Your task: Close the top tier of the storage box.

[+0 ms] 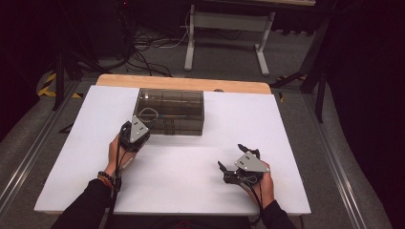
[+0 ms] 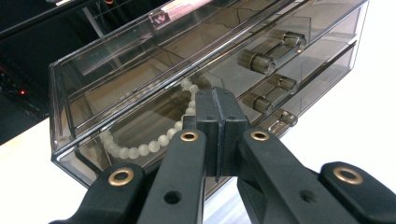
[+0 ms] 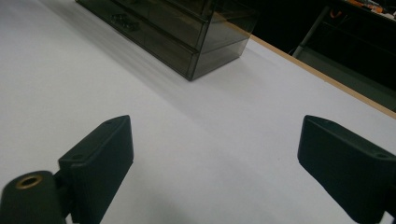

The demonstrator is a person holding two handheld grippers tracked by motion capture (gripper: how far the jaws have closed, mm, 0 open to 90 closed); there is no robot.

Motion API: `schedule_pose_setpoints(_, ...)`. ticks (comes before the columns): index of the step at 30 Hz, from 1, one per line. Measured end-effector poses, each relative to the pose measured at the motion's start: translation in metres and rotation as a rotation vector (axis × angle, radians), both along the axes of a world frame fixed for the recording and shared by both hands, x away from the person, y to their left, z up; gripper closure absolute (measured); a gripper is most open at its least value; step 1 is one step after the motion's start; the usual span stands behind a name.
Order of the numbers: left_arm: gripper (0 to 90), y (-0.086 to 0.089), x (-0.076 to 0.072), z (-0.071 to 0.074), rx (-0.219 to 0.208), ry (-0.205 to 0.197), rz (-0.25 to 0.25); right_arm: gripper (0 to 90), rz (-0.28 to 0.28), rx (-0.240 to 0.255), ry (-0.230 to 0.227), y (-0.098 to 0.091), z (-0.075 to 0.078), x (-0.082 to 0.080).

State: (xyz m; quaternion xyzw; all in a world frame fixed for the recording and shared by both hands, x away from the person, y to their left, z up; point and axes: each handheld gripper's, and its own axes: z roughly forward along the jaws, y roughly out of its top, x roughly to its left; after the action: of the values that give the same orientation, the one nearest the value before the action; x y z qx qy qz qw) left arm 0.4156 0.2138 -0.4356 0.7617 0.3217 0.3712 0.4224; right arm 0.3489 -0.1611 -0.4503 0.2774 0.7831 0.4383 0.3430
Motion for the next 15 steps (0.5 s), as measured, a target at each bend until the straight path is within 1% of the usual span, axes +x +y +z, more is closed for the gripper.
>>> schedule_pose_setpoints(7, 89.5, -0.0014, 0.0006, -0.0011, 0.007, 0.003, 0.001, 11.2, 0.007, -0.005, 0.001, 0.0018, -0.0008, -0.0032)
schedule_pose_setpoints(8, 89.5, -0.0020, 0.0009, -0.0009, 0.015, -0.002, 0.004, 11.2, 0.010, -0.010, -0.002, 0.0019, -0.0012, -0.0040)
schedule_pose_setpoints(10, 89.4, -0.0024, 0.0012, -0.0008, 0.016, -0.003, 0.003, 11.2, 0.012, -0.019, -0.006, 0.0011, -0.0019, -0.0044)
schedule_pose_setpoints(12, 89.5, -0.0032, 0.0016, -0.0010, 0.015, -0.003, 0.001, 11.2, 0.010, -0.018, -0.006, 0.0005, -0.0019, -0.0045)
schedule_pose_setpoints(13, 89.4, -0.0036, 0.0019, -0.0015, 0.013, 0.001, -0.001, 11.2, 0.003, -0.008, -0.004, -0.0012, -0.0011, -0.0048)
schedule_pose_setpoints(15, 89.5, -0.0039, 0.0021, -0.0018, 0.014, 0.001, 0.001, 11.2, 0.002, -0.004, -0.003, -0.0012, -0.0006, -0.0057)
